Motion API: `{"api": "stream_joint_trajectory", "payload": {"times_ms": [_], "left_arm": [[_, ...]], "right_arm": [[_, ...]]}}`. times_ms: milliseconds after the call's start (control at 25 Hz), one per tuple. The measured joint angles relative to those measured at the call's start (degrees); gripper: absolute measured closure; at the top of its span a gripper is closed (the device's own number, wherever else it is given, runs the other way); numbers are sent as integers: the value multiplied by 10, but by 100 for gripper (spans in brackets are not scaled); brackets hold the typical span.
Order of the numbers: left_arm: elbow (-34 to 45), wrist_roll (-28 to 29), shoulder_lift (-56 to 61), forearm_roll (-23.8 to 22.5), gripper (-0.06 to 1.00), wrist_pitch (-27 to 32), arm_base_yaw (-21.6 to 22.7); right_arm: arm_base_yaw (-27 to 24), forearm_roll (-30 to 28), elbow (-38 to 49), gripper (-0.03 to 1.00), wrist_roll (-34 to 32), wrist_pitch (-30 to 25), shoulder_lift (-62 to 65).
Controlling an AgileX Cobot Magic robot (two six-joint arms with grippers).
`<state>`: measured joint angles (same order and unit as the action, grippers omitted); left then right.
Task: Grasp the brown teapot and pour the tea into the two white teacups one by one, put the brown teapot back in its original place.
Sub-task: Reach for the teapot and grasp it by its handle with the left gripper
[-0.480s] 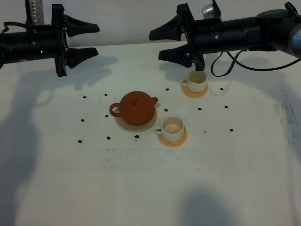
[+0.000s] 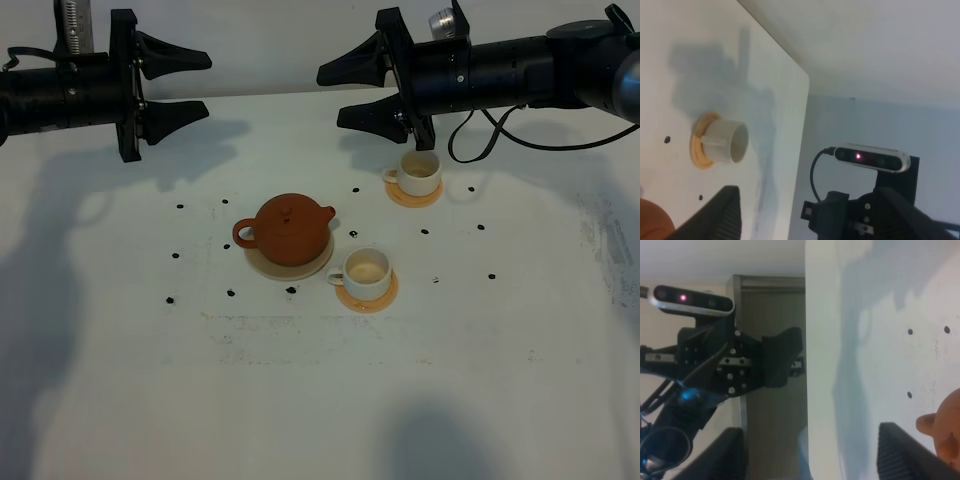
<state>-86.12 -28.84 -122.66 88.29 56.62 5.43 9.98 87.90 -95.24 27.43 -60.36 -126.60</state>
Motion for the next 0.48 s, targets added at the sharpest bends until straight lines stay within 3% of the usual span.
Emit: {"api": "stream_joint_trajectory", "payload": {"times_ms": [320,480], "left_arm": [[0,-63,0,1,38,0,0],[0,-128,0,19,38,8,0]], "right_arm": [[0,0,0,40,19,0,0],[0,0,0,40,44,0,0]]}}
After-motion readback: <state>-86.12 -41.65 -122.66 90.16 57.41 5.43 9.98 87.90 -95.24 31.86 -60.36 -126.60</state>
